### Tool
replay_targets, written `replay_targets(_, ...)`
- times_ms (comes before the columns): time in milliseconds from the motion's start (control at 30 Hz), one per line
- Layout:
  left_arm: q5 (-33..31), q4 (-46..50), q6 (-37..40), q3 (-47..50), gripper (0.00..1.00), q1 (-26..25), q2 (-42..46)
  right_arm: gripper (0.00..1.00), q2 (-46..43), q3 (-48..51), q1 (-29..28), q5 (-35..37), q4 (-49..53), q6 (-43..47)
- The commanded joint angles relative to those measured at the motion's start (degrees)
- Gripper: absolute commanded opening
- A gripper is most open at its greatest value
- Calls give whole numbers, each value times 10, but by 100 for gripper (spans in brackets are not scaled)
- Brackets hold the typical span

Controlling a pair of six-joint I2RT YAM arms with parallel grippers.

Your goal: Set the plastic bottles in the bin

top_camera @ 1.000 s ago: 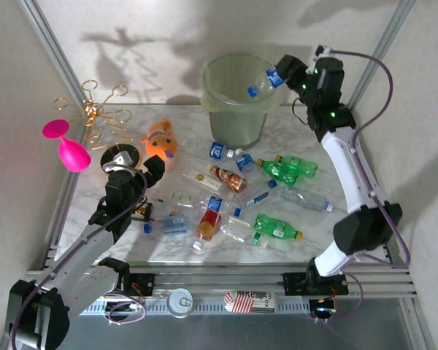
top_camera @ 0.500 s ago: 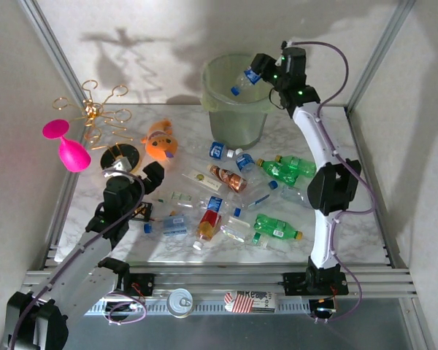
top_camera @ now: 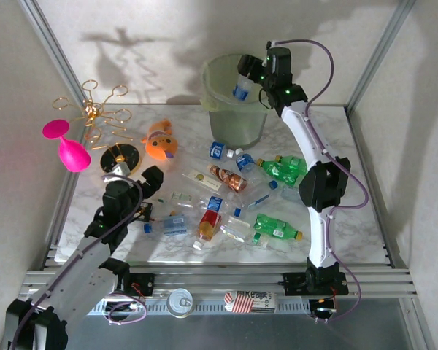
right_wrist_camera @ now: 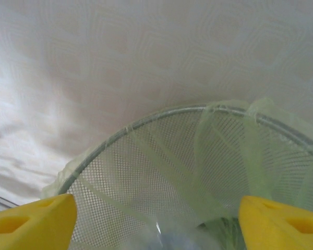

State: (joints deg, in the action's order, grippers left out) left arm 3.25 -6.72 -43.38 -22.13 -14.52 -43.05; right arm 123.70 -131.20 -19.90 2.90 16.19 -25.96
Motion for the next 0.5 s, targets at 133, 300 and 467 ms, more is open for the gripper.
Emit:
replay_targets(133, 0, 5, -17, 13, 99, 5, 11, 87, -53, -16, -2, -1, -3, 32)
replay_targets(300, 1, -10, -28, 14, 100, 5, -3, 88, -148, 84, -9, -2, -31, 56)
replay_targets(467, 8, -28, -43, 10, 100, 3, -30, 94, -265, 237, -12, -5, -74, 58)
